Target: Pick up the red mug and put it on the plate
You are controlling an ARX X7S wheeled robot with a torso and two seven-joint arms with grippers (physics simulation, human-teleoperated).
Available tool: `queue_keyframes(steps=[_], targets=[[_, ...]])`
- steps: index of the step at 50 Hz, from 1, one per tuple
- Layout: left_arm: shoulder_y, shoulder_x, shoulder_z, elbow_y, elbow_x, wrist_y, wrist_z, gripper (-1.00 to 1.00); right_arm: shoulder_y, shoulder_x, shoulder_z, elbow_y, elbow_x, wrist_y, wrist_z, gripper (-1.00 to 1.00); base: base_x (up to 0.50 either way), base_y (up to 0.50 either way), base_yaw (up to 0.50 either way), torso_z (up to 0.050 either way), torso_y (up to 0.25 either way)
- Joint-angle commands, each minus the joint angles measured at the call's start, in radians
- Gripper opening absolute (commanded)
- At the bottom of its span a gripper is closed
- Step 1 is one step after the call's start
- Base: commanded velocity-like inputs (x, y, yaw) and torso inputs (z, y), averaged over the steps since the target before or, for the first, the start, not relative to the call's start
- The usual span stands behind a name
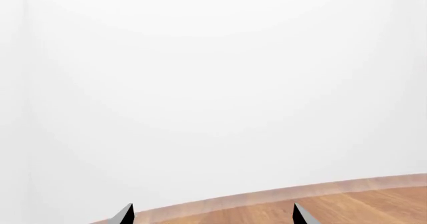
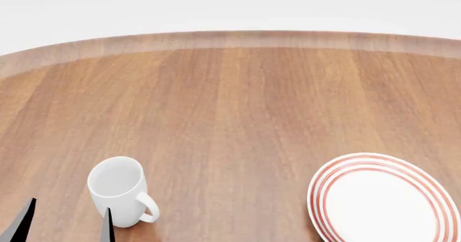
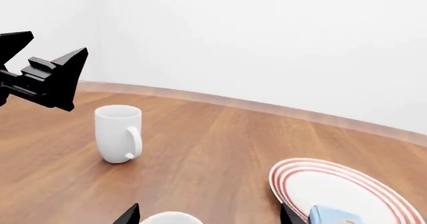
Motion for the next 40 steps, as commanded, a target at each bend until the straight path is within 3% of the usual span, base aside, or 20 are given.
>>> queue_keyframes(steps=[1, 40], targets=[[-0.001, -0.002, 0.003, -0.001, 0.000, 0.003, -0.002, 1.00, 0.021, -0.023, -0.027, 0.111, 0.004, -0.063, 0.000, 1.00, 0.00, 0.00, 0.00, 0.000, 0.000], [-0.003, -0.008, 0.013, 0.002, -0.002, -0.004, -0.012, 1.00, 0.049, -0.045, -0.084, 0.247, 0.044, -0.158, -0.019, 1.00, 0.00, 0.00, 0.00, 0.000, 0.000]])
